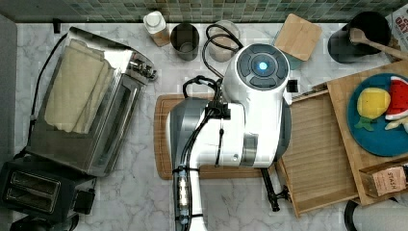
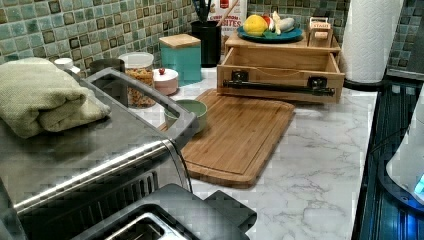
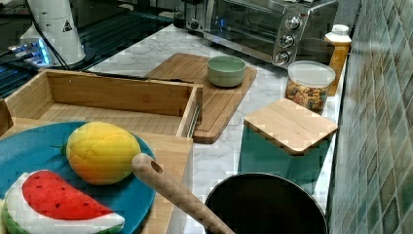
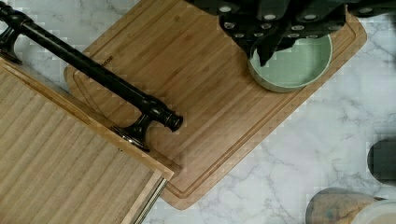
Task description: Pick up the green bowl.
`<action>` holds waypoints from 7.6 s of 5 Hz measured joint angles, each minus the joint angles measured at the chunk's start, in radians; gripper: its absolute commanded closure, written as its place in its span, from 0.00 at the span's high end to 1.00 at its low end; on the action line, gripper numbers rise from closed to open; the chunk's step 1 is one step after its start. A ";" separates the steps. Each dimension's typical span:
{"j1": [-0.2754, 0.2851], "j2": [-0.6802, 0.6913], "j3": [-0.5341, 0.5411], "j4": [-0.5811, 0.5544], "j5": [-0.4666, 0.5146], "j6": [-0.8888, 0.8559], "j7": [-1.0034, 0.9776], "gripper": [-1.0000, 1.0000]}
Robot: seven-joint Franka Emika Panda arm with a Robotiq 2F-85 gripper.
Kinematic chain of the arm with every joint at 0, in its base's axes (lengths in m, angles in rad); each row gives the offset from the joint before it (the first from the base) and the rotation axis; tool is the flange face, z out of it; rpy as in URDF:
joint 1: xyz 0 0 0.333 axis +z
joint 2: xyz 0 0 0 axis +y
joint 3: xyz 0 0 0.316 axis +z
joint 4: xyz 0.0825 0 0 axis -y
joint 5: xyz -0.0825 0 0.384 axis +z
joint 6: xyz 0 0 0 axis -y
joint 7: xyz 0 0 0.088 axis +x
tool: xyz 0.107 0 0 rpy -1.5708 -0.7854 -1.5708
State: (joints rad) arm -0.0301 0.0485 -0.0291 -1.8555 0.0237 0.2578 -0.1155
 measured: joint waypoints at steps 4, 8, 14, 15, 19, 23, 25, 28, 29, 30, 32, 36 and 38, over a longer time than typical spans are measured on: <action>0.001 -0.004 -0.001 -0.103 0.002 0.156 0.039 0.00; 0.042 -0.018 0.038 -0.311 0.000 0.283 0.428 1.00; 0.059 0.082 0.114 -0.320 -0.010 0.530 0.567 1.00; 0.057 0.098 0.113 -0.357 -0.014 0.520 0.567 1.00; 0.058 0.103 0.108 -0.529 -0.070 0.672 0.562 1.00; 0.058 0.138 0.109 -0.570 -0.016 0.808 0.471 0.00; 0.049 0.122 0.109 -0.570 0.012 0.809 0.471 0.00; 0.040 0.013 0.117 -0.598 0.021 0.587 0.459 0.00; 0.039 -0.036 0.106 -0.592 0.055 0.605 0.457 0.00; 0.022 -0.090 0.104 -0.555 0.058 0.535 0.490 0.00; 0.007 -0.153 0.100 -0.385 -0.026 0.238 0.617 0.00; 0.004 -0.177 0.027 -0.207 -0.081 0.180 0.546 0.00; -0.029 -0.175 0.003 -0.207 -0.082 0.142 0.546 0.00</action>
State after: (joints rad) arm -0.0595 -0.1266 -0.0258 -2.0625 -0.0587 0.3994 0.4307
